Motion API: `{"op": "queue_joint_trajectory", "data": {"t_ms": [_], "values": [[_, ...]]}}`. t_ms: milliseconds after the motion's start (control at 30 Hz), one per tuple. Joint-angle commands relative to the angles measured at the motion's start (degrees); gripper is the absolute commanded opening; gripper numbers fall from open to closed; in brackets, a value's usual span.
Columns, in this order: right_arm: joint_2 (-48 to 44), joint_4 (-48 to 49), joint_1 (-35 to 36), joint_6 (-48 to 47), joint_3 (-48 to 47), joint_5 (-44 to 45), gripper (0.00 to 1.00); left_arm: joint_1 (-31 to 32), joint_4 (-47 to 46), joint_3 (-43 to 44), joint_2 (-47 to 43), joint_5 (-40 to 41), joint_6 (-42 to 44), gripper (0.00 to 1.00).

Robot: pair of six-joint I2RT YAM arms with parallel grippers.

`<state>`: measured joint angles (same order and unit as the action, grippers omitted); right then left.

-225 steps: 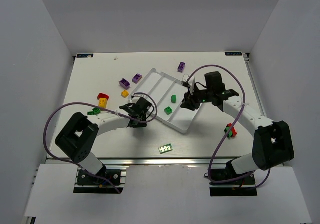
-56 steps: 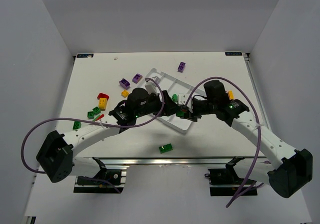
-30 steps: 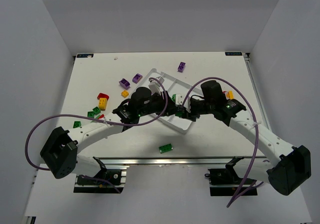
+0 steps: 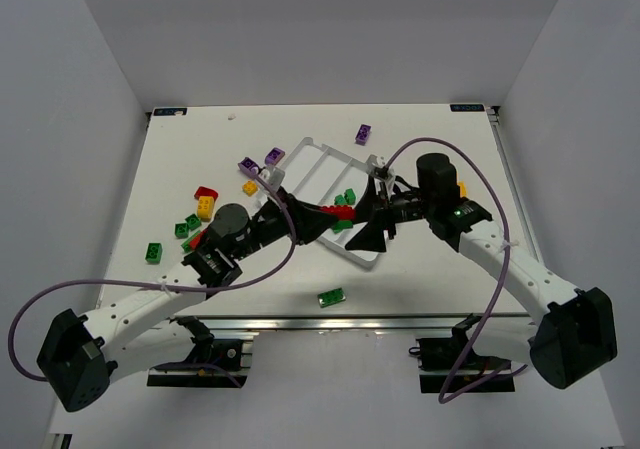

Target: Sort the legos into containers by color

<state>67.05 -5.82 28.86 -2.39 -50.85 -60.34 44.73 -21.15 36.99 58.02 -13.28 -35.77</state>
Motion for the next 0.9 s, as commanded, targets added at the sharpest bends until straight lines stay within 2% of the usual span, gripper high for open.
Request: {"op": "queue_joint_trajectory", "data": {"t_ms": [0, 167, 267, 433, 700, 867], "values": [[1.9, 14.5, -0.5, 14.2, -1.6, -8.4, 0.82, -0.1, -8.3, -2.8, -4.6, -3.9, 1.8, 0.02], [3.0, 26.0, -0.5, 24.3, 0.1, -10.5, 0.78, -0.1, -9.3, -4.1, -6.2, -2.9, 1.8, 0.01], [3.4, 27.9, -0.5, 27.6, 0.3, -10.4, 0.77, -0.1, -10.9, -5.0, -6.3, -3.2, 0.9, 0.01], [3.4, 36.3, -0.5, 35.5, 1.6, -9.8, 0.74, -0.1, -14.0, -5.5, -5.0, -3.5, -0.1, 0.01], [3.6, 38.0, -0.5, 37.9, 1.6, -8.3, 0.64, -0.1, -17.5, -5.4, -4.0, -3.0, -0.4, 0.01], [4.0, 40.6, -0.5, 41.0, 1.9, -7.2, 0.62, -0.1, -21.8, -6.9, -3.4, -1.5, -2.0, 0.01]]}}
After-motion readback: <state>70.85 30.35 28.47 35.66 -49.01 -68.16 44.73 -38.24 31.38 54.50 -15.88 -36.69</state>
